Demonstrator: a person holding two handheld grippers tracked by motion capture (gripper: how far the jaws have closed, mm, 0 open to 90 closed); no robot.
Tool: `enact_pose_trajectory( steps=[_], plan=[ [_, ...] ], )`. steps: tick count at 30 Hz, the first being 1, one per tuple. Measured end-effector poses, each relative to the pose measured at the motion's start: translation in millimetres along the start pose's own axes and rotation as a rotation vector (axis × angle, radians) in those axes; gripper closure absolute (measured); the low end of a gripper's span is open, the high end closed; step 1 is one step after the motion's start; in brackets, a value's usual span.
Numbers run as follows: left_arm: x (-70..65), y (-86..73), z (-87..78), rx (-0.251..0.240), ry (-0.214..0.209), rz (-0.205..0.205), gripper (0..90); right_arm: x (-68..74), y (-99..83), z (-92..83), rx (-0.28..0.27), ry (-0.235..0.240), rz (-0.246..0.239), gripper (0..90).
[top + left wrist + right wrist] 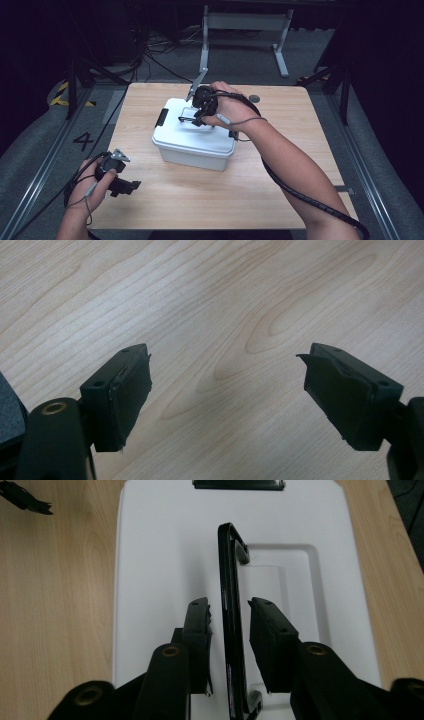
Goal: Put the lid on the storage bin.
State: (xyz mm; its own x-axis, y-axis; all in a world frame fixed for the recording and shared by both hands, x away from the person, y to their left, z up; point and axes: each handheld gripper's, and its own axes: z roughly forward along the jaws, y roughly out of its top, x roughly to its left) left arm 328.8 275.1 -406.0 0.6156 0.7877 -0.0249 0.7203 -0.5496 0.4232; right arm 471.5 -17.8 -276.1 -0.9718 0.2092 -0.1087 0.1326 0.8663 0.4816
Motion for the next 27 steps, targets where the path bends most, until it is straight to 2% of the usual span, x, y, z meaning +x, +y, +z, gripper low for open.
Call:
enact_pose_trajectory(
  steps=[2, 3, 4, 7, 9, 11, 12, 15, 16, 18, 20, 27],
  plan=[
    [-0.1, 0.0, -0.2, 0.000, 0.002, -0.001, 19.5, 1.1, 0.4, -7.6, -0.013, -0.004, -0.004, 67.0],
    [-0.5, 0.8, -1.2, -0.003, 0.006, 0.012, 19.5, 3.2, 0.5, -11.9, -0.027, -0.002, 0.001, 64.8],
    [-1.9, 0.8, -1.6, -0.001, 0.001, 0.002, 19.5, 4.2, 0.3, -14.6, -0.035, -0.009, 0.000, 64.2],
    [-2.6, 1.8, -2.3, -0.001, 0.000, 0.011, 19.4, 6.9, -0.6, -22.7, -0.050, -0.015, -0.002, 63.1],
    [-2.7, 3.1, -2.8, -0.001, 0.005, 0.028, 19.4, 10.0, -3.9, -34.8, -0.067, -0.022, 0.009, 61.9],
    [-5.0, 3.5, -2.4, -0.002, -0.003, 0.014, 19.4, 11.3, -7.1, -42.7, -0.072, -0.032, 0.017, 60.9],
    [-5.0, 4.1, -2.2, -0.004, -0.001, 0.027, 19.4, 11.4, -8.3, -45.5, -0.075, -0.038, 0.018, 60.6],
    [-7.1, 5.3, -2.0, -0.001, -0.010, 0.022, 19.4, 12.1, -12.3, -54.4, -0.084, -0.045, 0.034, 59.7],
    [-7.1, 6.3, -1.7, -0.007, -0.007, 0.033, 19.3, 12.2, -16.8, -63.2, -0.098, -0.051, 0.045, 58.8],
    [-8.9, 7.8, -1.3, -0.003, -0.012, 0.038, 19.3, 12.4, -18.5, -66.1, -0.101, -0.054, 0.052, 58.4],
    [-10.0, 8.2, -0.3, 0.002, -0.019, 0.035, 19.3, 12.2, -26.7, -76.3, -0.116, -0.064, 0.076, 56.4],
    [-8.6, 7.4, -0.9, -0.004, -0.012, 0.034, 19.3, 10.7, -49.3, -90.1, -0.139, -0.091, 0.107, 53.6]
  ],
)
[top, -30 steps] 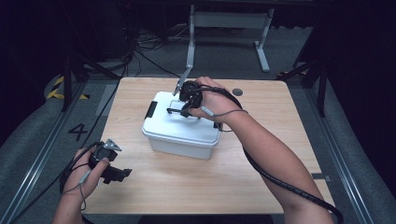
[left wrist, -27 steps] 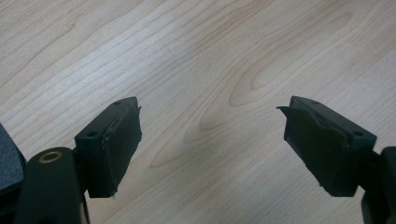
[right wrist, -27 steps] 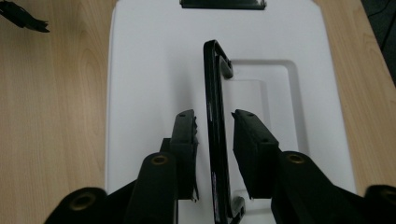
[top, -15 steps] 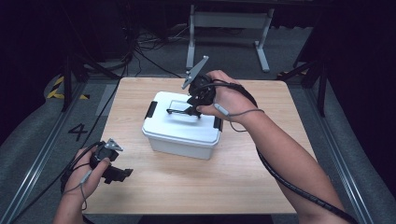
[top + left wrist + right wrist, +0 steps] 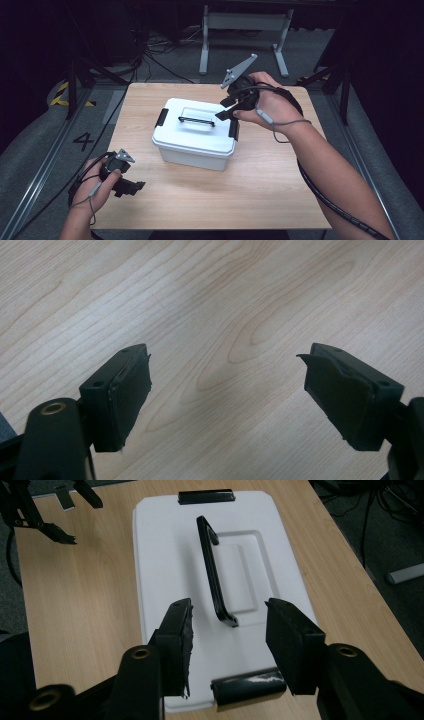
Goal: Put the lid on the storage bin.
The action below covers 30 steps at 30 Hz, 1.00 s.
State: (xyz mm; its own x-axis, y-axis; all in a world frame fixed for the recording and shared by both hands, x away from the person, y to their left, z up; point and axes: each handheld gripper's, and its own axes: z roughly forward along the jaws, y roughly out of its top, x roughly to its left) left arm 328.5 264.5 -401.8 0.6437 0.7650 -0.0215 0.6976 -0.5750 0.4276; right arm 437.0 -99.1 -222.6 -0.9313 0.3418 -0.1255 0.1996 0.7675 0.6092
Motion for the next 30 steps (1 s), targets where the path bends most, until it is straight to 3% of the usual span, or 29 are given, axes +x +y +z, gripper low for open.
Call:
enact_pose_trajectory(
  steps=[7, 10, 13, 20, 27, 30],
  plan=[
    [2.6, 0.4, 0.1, -0.021, 0.010, -0.020, 18.8, -6.2, -24.0, -16.9, -0.008, -0.033, 0.031, 49.7],
    [2.2, 1.9, 0.5, 0.010, -0.026, -0.035, 18.8, -8.9, -33.6, -22.1, -0.007, -0.050, 0.045, 44.8],
    [2.3, 3.7, 0.7, 0.015, -0.027, -0.044, 18.3, -11.2, -44.8, -27.7, -0.018, -0.062, 0.082, 41.5],
    [4.3, 6.6, 1.4, -0.028, 0.003, -0.054, 17.9, -17.7, -69.6, -41.0, -0.028, -0.085, 0.135, 38.0],
    [8.4, 3.1, -2.8, -0.028, -0.016, -0.077, 19.3, -26.3, -96.8, -48.5, -0.033, -0.103, 0.213, 35.9],
    [9.9, 0.9, -2.7, -0.056, 0.005, -0.076, 19.3, -29.8, -108.0, -49.9, -0.029, -0.117, 0.223, 35.3]
  ],
)
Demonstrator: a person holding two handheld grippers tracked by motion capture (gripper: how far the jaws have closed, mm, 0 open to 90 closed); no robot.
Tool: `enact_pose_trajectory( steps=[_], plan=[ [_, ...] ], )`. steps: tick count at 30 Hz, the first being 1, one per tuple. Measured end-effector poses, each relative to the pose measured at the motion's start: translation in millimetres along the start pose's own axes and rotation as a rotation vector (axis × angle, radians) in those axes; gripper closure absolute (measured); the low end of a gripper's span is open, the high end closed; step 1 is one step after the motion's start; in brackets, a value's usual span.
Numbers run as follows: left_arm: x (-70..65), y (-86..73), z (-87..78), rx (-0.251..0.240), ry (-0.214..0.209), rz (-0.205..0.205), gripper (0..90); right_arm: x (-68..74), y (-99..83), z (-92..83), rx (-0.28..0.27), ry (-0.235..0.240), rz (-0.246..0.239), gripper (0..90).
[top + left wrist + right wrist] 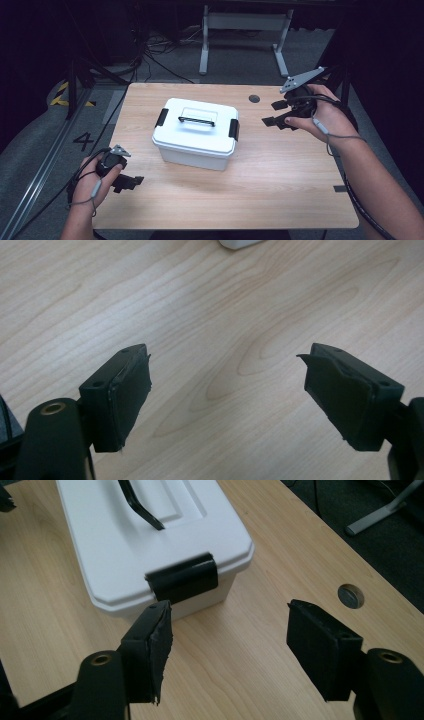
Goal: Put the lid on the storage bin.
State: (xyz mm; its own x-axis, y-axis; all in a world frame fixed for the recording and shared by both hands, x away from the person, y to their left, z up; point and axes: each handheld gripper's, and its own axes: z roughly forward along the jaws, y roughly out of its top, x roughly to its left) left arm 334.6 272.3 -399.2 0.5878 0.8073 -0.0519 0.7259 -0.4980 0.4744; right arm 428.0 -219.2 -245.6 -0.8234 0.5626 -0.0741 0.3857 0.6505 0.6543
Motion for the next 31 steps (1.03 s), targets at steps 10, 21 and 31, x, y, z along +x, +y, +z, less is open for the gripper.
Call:
enact_pose_trajectory(
  steps=[10, 21, 31],
  plan=[
    [8.3, -5.8, 4.6, -0.014, 0.021, -0.020, 19.3, -21.3, -39.5, 12.6, 0.018, -0.005, 0.093, 31.4],
    [12.1, -13.7, 7.7, -0.031, 0.047, -0.003, 18.7, -39.1, -88.9, 42.3, 0.083, 0.012, 0.091, 32.5],
    [14.6, -18.7, 9.1, -0.046, 0.049, -0.027, 18.6, -48.5, -127.2, 57.1, 0.092, -0.026, 0.065, 32.0]
  ],
)
